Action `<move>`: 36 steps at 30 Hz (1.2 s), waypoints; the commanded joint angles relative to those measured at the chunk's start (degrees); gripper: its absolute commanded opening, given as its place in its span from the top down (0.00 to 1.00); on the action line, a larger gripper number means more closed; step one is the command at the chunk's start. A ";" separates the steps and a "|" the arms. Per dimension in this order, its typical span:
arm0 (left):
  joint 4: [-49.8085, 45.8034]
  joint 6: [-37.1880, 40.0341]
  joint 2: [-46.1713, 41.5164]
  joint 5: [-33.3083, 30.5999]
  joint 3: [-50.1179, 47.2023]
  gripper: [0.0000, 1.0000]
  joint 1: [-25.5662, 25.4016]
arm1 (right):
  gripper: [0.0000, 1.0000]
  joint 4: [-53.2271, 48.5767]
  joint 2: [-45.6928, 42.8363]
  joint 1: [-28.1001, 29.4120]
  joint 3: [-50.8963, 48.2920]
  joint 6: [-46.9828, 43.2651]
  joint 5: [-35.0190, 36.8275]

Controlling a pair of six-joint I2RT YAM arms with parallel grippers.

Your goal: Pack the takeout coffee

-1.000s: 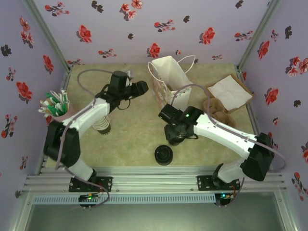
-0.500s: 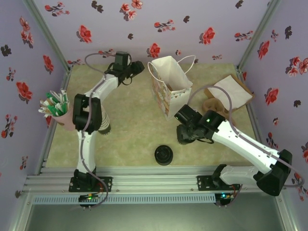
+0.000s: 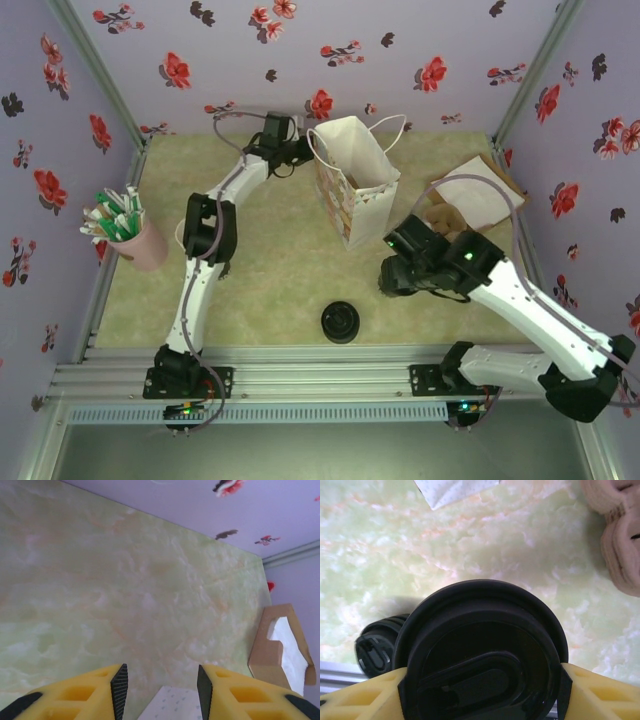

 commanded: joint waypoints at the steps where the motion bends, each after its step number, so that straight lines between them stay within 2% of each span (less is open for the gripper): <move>1: 1.03 2.44 0.51 3.34 0.88 0.56 -0.49 | 0.33 -7.05 -1.87 -0.39 6.64 -1.19 2.25; 9: 4.20 2.80 0.79 7.18 -1.77 0.56 -2.05 | 0.33 -13.47 -0.28 -0.33 22.20 -4.49 3.39; 24: 12.35 2.08 -0.69 13.24 -9.86 0.57 -6.97 | 0.32 -17.85 13.73 -0.67 47.64 -11.07 5.84; 31: 14.51 1.80 -0.87 14.30 -12.08 0.57 -9.33 | 0.32 -19.28 18.87 -3.18 55.94 -13.84 6.11; 36: 14.98 2.09 -0.80 15.10 -12.21 0.57 -11.28 | 0.32 -20.02 21.97 -7.03 58.93 -15.81 5.74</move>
